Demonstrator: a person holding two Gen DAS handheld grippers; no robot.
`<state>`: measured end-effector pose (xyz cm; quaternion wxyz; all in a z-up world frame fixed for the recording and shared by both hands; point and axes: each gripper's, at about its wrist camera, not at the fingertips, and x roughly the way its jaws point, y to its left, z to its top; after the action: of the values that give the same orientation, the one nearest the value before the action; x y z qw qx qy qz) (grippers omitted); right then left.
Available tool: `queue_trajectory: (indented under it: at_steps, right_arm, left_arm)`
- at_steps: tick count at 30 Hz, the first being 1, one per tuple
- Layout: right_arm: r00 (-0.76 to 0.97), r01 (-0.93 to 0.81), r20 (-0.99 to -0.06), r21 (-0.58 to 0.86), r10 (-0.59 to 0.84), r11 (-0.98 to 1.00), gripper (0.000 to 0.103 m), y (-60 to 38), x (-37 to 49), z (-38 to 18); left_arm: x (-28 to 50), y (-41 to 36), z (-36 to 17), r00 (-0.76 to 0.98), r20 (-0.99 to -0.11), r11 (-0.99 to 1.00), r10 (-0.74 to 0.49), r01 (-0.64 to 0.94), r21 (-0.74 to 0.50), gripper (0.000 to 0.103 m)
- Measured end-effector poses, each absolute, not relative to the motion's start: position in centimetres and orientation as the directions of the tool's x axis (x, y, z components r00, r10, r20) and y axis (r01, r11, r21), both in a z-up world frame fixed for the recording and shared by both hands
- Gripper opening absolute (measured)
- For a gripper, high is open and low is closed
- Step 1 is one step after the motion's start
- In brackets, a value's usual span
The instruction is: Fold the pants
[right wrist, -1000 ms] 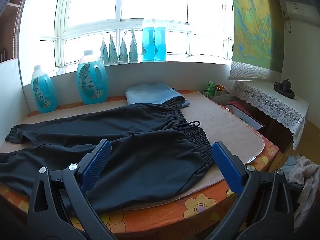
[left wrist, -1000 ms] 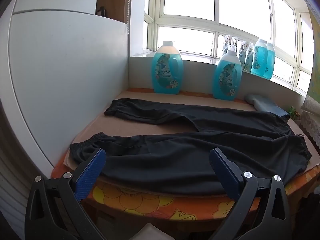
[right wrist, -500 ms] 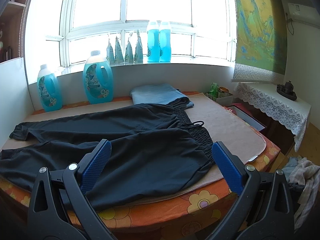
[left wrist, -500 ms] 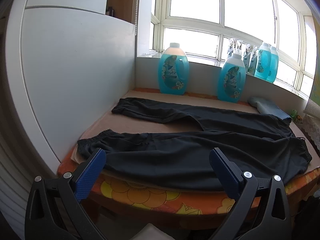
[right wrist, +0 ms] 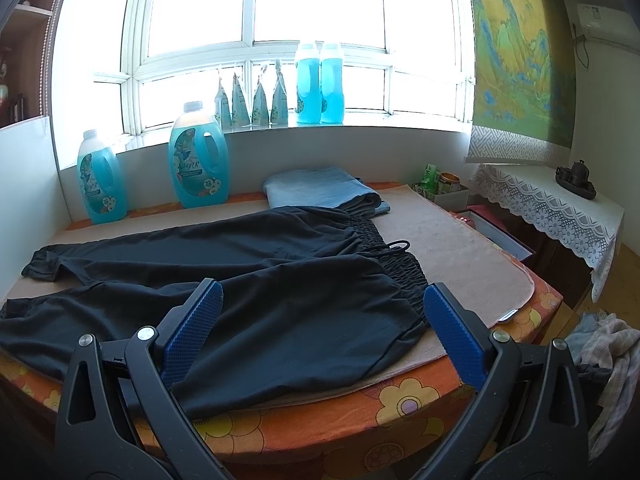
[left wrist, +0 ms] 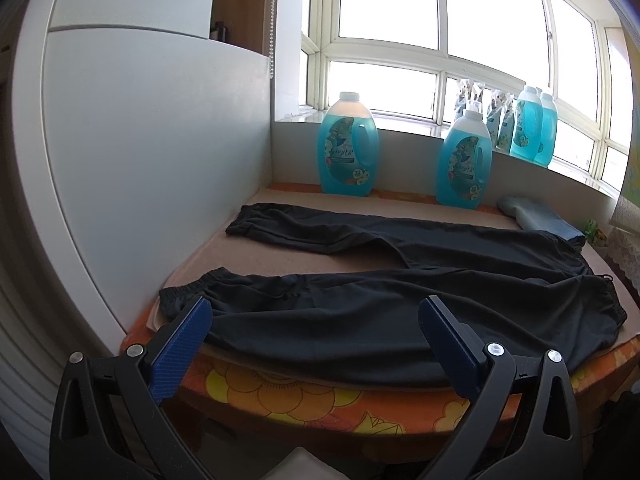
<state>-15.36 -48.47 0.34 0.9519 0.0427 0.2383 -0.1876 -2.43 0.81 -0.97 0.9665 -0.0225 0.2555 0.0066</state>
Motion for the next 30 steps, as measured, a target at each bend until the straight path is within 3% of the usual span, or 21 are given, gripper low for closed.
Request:
queue_trajectory:
  at_steps: [30]
  right_arm:
    - [0.815,0.376,-0.475,-0.003,-0.332,0.927,0.102,-48.72,-15.21,0.11]
  left_arm:
    - [-1.76,-0.1,-0.64,0.874,-0.487,1.0,-0.004,-0.01,-0.027,0.102]
